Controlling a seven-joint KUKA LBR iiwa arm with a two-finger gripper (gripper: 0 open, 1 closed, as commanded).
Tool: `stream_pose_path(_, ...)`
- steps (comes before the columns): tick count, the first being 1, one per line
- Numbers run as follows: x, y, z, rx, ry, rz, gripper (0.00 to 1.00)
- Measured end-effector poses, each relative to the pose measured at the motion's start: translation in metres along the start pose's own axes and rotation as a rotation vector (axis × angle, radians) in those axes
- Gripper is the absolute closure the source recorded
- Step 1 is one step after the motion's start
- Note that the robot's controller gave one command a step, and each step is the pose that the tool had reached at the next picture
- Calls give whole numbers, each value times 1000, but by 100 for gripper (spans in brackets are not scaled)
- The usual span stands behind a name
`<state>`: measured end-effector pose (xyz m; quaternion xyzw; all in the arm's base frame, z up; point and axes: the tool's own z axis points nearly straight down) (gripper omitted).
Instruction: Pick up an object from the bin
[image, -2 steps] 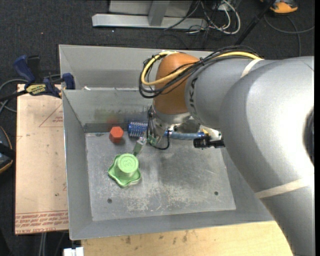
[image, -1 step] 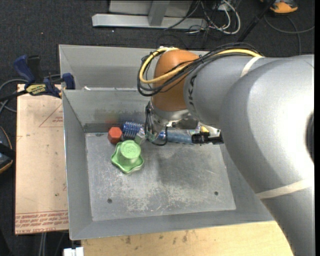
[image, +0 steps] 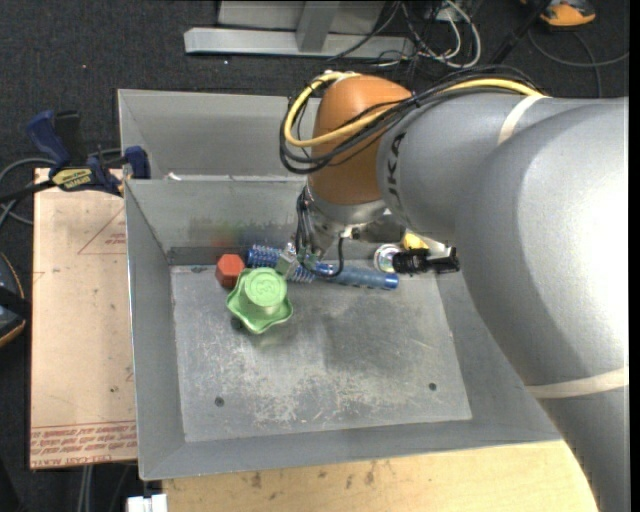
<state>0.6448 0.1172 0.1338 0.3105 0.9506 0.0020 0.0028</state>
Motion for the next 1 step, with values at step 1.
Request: stream_pose_path(1, -1, 2, -52, 0, -1, -3, 100)
